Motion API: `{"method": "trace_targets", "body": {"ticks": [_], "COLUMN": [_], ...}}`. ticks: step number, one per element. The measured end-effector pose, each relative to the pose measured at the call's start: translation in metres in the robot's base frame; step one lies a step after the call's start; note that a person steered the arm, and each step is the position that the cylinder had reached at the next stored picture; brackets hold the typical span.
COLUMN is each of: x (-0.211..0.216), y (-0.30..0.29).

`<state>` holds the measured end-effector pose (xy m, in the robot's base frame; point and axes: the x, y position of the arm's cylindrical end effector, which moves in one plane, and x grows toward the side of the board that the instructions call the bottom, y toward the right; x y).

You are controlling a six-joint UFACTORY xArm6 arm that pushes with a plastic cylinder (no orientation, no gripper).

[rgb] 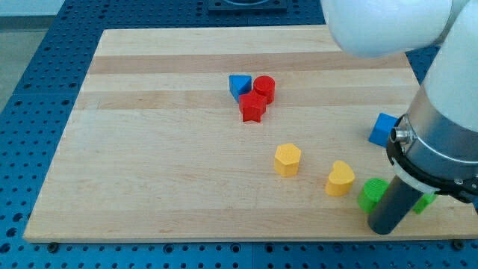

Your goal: Slightly move the yellow hexagon towards the bottom right of the red star

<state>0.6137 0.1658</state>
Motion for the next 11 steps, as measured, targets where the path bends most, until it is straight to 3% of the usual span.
{"method": "trace_targets", "body": {"ticks": [1,3,4,7,9,11], "x": [0.0,-0.005,-0.032,-0.098,-0.109,-0.104], "y": [-0.007,-0.08,-0.11,-0.109,-0.051,-0.038]}}
